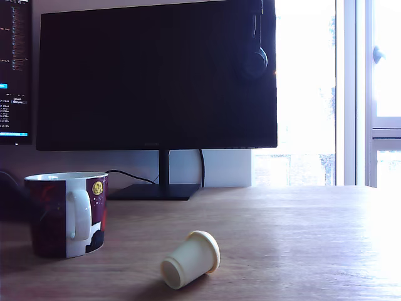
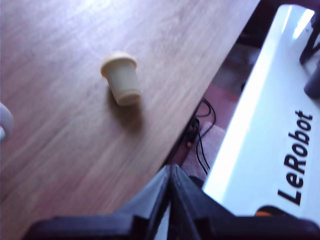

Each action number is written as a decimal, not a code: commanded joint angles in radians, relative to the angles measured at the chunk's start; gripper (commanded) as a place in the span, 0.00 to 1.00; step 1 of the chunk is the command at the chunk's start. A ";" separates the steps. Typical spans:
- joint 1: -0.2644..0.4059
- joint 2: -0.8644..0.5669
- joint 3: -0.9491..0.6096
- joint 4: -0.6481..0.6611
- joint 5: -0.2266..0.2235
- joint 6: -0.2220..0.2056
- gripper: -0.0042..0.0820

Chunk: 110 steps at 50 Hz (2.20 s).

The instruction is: Pick up the coffee capsules from the table one by one and drop them inside the nearest coffee cup

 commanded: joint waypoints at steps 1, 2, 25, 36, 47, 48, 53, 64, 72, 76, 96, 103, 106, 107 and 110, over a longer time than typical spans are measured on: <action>0.000 0.034 -0.031 0.050 -0.019 -0.022 0.59; 0.000 0.046 -0.032 0.065 -0.025 -0.024 0.65; -0.002 0.344 -0.032 0.377 -0.065 -0.016 0.78; -0.016 0.465 -0.032 0.497 -0.076 -0.033 0.78; -0.018 0.569 -0.023 0.557 -0.121 -0.080 0.78; -0.018 0.577 -0.020 0.558 -0.121 -0.088 0.78; -0.026 0.610 0.002 0.558 -0.129 -0.100 0.77; -0.038 0.678 0.049 0.563 -0.138 -0.110 0.77; -0.046 0.732 0.091 0.570 -0.155 -0.109 0.77; -0.046 0.760 0.106 0.593 -0.155 -0.109 0.77; -0.055 0.902 0.198 0.607 -0.185 -0.131 0.77; -0.056 0.941 0.224 0.605 -0.202 -0.139 0.77; -0.058 0.955 0.232 0.605 -0.202 -0.139 0.77; -0.059 0.959 0.233 0.605 -0.202 -0.139 0.77; -0.064 0.964 0.238 0.604 -0.204 -0.139 0.77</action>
